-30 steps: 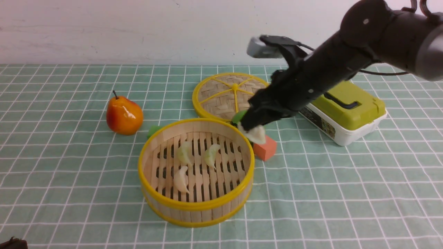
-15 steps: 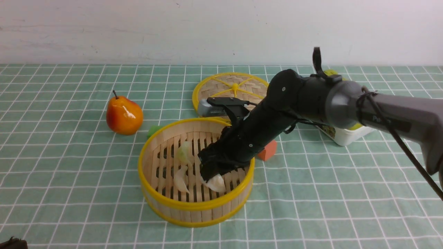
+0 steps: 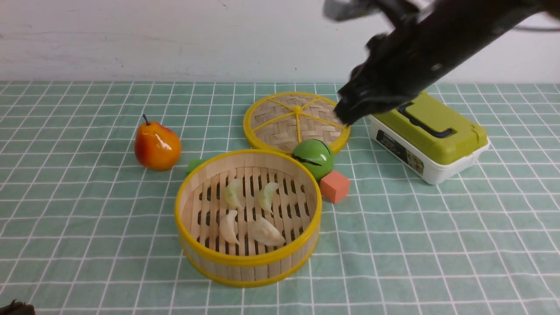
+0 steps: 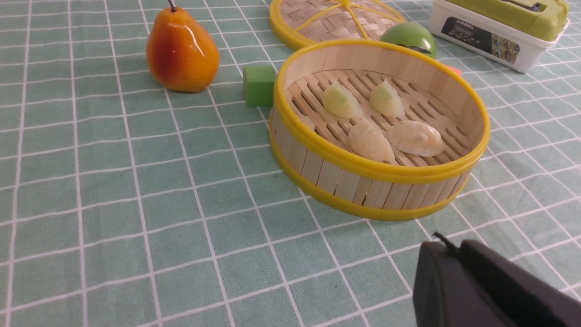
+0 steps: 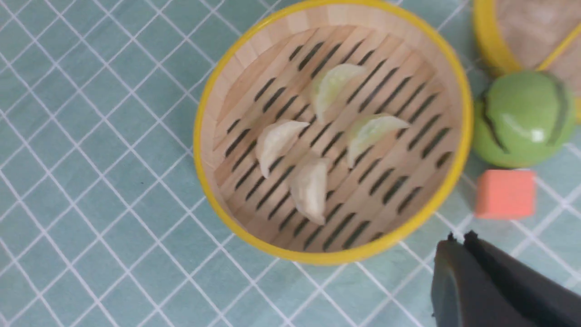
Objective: Put the dumplings into the steamer on the table with the blue tablecloth.
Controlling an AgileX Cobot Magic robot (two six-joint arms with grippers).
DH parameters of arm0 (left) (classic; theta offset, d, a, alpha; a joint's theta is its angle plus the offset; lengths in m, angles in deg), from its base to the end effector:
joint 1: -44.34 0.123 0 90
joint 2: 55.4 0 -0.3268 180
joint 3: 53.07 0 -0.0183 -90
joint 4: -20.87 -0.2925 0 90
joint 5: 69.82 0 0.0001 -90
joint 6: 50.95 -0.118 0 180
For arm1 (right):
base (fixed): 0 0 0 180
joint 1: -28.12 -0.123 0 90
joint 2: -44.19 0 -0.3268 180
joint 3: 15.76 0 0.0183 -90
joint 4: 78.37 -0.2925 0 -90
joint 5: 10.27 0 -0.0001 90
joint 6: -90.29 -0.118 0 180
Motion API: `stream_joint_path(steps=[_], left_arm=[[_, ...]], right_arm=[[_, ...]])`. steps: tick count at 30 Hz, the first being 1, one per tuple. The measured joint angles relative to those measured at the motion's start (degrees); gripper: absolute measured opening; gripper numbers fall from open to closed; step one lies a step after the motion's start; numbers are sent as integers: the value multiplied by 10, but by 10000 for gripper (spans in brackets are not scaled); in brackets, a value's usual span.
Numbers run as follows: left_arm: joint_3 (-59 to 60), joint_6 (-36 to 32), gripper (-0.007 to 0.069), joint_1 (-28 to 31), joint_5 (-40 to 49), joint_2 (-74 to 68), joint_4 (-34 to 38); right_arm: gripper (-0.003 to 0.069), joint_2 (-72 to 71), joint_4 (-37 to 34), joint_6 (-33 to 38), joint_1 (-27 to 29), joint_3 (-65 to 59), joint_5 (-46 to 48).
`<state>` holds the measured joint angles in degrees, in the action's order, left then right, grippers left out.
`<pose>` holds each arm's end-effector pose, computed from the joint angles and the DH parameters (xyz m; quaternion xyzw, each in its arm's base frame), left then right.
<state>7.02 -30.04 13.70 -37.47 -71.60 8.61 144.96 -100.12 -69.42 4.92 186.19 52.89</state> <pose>0.0735 -0.0279 0.2649 0.1083 0.8013 -0.1630 0.5653 0.3666 0.1996 0.4330 -0.3201 0.8719 0.1950 0.3150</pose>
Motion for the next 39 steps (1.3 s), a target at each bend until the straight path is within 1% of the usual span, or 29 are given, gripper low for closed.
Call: stream_joint_path(steps=[3, 4, 6, 9, 12, 20, 24, 28, 30, 34, 37, 38, 39], left_arm=[[0, 0, 39, 0, 0, 0, 0], [0, 0, 39, 0, 0, 0, 0], [0, 0, 39, 0, 0, 0, 0], [0, 0, 39, 0, 0, 0, 0], [0, 0, 43, 0, 0, 0, 0], [0, 0, 56, 0, 0, 0, 0], [0, 0, 59, 0, 1, 0, 0], [0, 0, 64, 0, 1, 0, 0], [0, 0, 67, 0, 1, 0, 0], [0, 0, 70, 0, 3, 0, -1], [0, 0, 74, 0, 5, 0, -1], [0, 0, 75, 0, 5, 0, 0], [0, 0, 78, 0, 5, 0, 0]], right_arm=[[-12, -96, 61, -25, 0, -38, -7], [-10, -110, 68, -29, 0, -47, -12], [-6, -208, 115, -59, 0, -137, -69], [-4, -292, 146, -75, 0, -242, -149], [-4, -408, 160, -78, 0, -400, -281], [-1, -589, 158, -80, 0, -750, -623], [1, -645, 157, -80, 0, -892, -736], [3, -668, 156, -81, 0, -988, -773], [5, -670, 155, -86, 0, -1012, -743], [2, -684, 154, -89, 1, -1017, -660], [-1, -733, 154, -90, 31, -1017, -589], [-1, -756, 154, -90, 48, -1017, -570], [-1, -810, 154, -90, 89, -1017, -537]])
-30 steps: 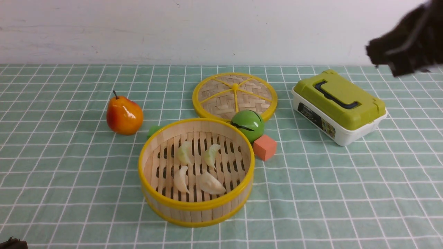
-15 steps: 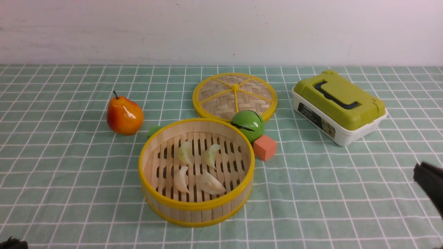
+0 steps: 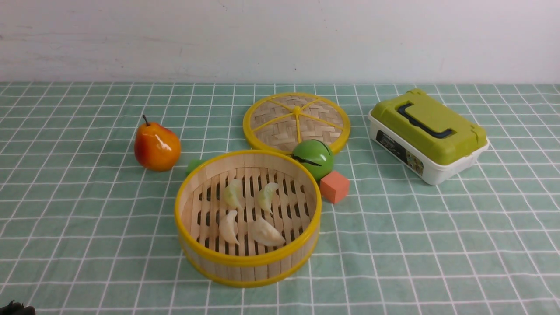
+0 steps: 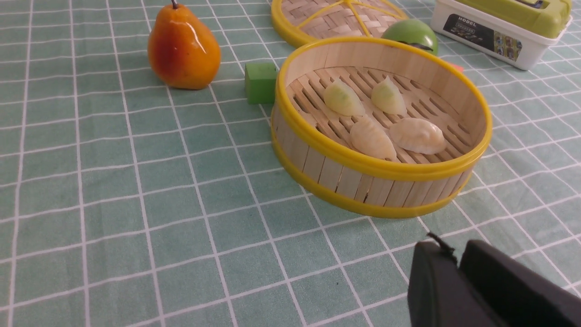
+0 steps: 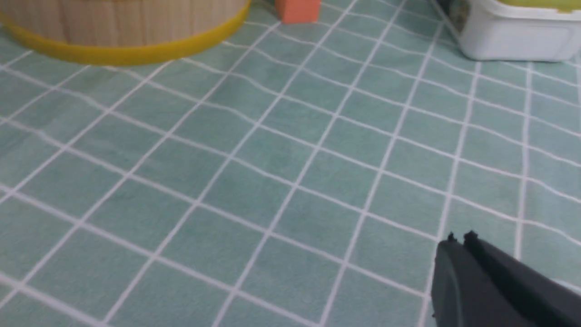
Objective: Put the dumplings into the steamer on the table with the blue tablecloth.
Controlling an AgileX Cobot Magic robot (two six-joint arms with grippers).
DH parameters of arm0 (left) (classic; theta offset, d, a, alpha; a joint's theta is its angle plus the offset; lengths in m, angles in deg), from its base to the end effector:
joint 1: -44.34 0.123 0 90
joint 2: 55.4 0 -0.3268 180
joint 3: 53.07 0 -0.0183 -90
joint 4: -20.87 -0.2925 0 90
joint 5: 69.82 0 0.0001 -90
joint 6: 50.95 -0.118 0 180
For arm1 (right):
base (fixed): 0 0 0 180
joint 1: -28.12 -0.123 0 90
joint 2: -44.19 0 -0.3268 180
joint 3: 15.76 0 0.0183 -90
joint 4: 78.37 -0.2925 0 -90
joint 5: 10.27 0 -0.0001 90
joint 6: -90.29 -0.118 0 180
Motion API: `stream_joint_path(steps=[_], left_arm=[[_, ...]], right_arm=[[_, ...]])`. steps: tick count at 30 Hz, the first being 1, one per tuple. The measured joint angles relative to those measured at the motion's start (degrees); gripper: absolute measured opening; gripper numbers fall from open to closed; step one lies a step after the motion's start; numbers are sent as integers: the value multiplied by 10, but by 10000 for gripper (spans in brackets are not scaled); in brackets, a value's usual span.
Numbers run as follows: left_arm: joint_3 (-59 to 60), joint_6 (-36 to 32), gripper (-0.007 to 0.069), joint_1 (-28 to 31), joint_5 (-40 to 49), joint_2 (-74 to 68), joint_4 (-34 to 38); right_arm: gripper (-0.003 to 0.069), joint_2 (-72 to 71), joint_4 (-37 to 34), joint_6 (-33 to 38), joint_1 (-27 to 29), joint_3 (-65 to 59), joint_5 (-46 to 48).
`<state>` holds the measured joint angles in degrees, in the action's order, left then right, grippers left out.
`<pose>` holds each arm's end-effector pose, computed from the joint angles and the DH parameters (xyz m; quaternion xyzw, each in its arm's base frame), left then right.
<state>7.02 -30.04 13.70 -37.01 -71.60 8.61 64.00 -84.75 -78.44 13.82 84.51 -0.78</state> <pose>0.0733 -0.0276 0.2640 0.1081 0.8037 -0.1614 0.5624 0.0921 0.0257 0.1649 -0.1415 0.8016 0.0546 0.5783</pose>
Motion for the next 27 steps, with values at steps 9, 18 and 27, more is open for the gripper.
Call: stream_joint_path(steps=[9, 18, 27], left_arm=[[0, 0, 88, 0, 3, 1, 0], [0, 0, 92, 0, 5, 1, 0], [0, 0, 101, 0, 5, 1, 0]], right_arm=[[-1, -136, 12, -16, 152, 1, 108], [-1, -137, 80, -113, 161, 4, 121], [-1, -137, 84, -116, 161, 4, 121]])
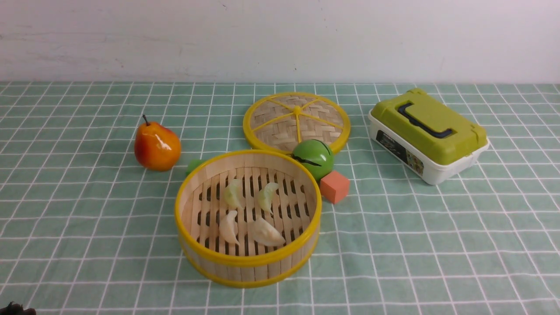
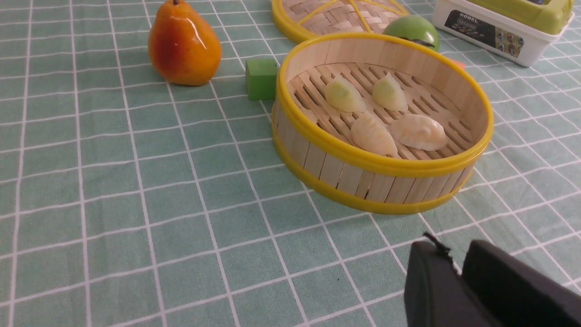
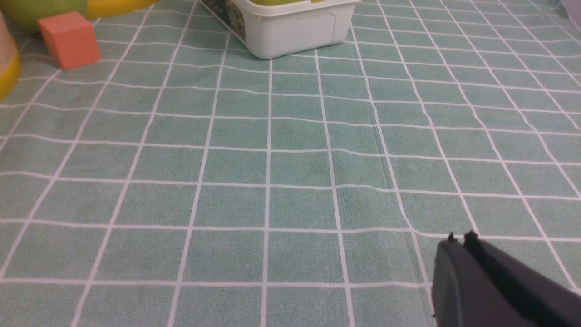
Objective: Put the dumplings into the steamer on the table with the blue tablecloth.
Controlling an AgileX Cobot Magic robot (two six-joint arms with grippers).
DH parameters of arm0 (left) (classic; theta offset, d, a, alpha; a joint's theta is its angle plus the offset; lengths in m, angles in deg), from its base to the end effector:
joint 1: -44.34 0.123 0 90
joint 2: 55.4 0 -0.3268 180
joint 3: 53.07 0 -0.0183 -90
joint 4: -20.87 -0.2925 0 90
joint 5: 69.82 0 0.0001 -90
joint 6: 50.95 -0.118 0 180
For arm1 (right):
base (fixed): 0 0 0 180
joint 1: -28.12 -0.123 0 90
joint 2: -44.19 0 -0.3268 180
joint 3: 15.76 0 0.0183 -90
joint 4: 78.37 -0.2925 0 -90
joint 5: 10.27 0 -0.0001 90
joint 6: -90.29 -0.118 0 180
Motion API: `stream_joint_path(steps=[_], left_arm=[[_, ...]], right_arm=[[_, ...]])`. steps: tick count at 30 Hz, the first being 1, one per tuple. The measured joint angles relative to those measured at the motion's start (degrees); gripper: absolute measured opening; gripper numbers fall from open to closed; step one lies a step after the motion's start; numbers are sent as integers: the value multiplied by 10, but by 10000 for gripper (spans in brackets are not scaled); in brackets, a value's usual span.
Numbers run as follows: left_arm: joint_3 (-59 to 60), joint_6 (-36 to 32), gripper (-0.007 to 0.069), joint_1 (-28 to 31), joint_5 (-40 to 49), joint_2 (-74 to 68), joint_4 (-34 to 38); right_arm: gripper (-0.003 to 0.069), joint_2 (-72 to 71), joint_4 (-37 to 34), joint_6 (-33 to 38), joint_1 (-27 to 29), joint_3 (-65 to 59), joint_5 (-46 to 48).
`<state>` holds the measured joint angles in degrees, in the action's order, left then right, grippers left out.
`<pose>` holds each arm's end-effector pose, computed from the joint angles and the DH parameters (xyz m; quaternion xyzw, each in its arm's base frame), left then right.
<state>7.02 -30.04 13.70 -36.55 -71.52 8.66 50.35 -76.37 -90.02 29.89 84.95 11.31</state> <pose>0.0729 -0.0273 0.2632 0.1076 0.8057 -0.1605 0.5599 0.0779 -0.0039 0.1649 0.0054 0.8039 -0.0224 0.5943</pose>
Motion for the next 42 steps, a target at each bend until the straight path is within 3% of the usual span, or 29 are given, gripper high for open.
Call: stream_joint_path(steps=[20, 27, 28, 30, 32, 35, 42], left_arm=[[22, 0, 123, 7, -5, 15, 3], [108, 0, 122, 149, -56, 86, 55], [126, 0, 109, 185, -95, 96, 68], [136, 0, 94, 203, -125, 98, 75], [173, 0, 17, 259, -194, 99, 79], [194, 0, -14, 297, -206, 99, 79], [197, 0, -14, 305, -122, 99, 87]], right_arm=[[19, 0, 2, -1, 0, 0, 0], [23, 0, 2, 0, 0, 0, 0], [25, 0, 2, 0, 0, 0, 0], [27, 0, 2, 0, 0, 0, 0], [31, 0, 2, 0, 0, 0, 1], [34, 0, 2, 0, 0, 0, 1], [41, 0, 2, 0, 0, 0, 1]])
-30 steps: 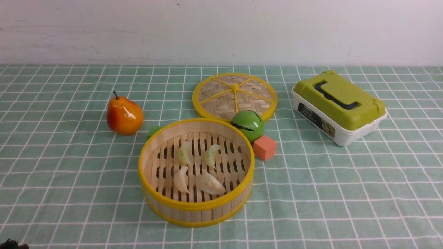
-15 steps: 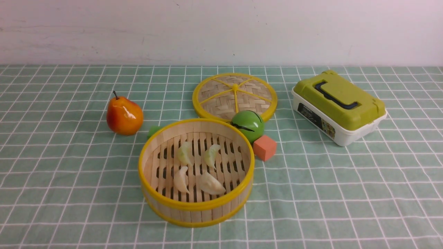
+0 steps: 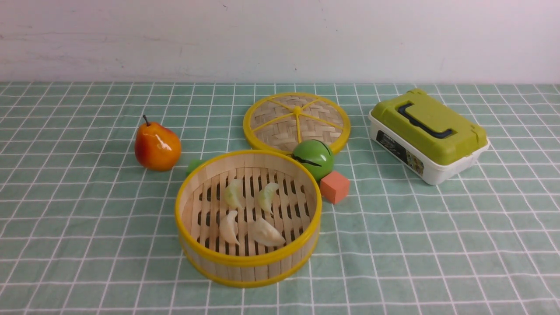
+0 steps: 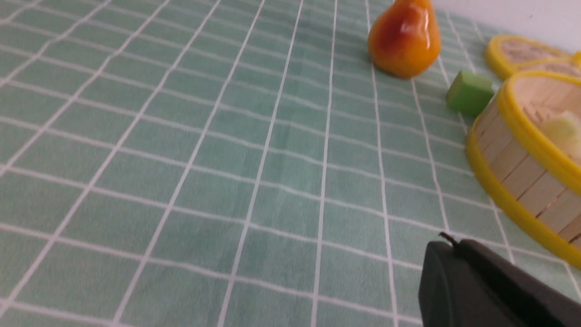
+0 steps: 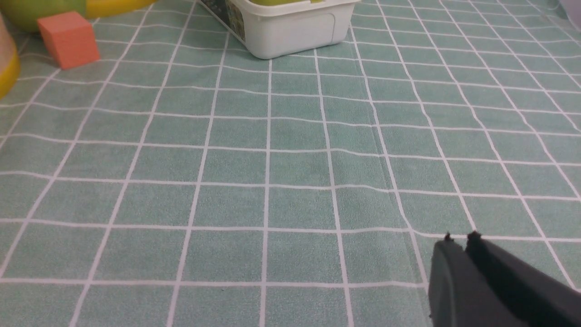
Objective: Put the dumplings into the steamer on the table with the blue tablecloth.
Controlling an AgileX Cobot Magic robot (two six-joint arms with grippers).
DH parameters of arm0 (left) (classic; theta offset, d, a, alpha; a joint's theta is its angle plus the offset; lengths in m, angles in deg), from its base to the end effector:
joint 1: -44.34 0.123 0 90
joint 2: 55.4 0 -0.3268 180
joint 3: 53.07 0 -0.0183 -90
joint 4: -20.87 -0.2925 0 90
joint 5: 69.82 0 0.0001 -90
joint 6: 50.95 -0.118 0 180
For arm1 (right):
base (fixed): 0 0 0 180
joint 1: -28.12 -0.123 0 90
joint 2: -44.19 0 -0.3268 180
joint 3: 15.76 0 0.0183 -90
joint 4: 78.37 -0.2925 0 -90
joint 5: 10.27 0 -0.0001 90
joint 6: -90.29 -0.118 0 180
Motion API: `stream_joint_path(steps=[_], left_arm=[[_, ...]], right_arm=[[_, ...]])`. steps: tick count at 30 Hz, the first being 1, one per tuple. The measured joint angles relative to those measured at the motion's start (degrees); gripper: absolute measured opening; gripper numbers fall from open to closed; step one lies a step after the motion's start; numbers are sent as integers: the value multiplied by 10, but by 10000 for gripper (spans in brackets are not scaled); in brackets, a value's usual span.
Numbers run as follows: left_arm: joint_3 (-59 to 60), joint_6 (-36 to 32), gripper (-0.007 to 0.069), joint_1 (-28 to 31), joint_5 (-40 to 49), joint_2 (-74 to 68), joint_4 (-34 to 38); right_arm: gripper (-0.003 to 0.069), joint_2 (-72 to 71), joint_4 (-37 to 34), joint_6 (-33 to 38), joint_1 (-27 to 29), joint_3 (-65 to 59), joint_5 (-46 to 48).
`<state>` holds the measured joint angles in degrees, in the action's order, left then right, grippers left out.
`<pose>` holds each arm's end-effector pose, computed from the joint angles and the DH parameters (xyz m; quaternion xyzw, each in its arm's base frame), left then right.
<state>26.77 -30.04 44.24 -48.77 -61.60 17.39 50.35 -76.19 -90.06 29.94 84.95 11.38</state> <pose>0.0784 0.0024 0.1621 -0.1292 0.7937 -0.0831 0.5886 0.0779 -0.0041 0.1648 0.0052 0.8043 -0.0238 0.5938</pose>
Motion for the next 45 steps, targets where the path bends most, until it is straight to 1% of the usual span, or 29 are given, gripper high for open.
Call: stream_joint_path(steps=[4, 31, 45], left_arm=[[1, 0, -14, 0, 16, 0, 2], [1, 0, -14, 0, 17, 0, 3], [1, 0, -13, 0, 17, 0, 4]], right_arm=[[42, 0, 0, 0, 0, 0, 0], [42, 0, 0, 0, 0, 0, 0], [62, 0, 0, 0, 0, 0, 0]])
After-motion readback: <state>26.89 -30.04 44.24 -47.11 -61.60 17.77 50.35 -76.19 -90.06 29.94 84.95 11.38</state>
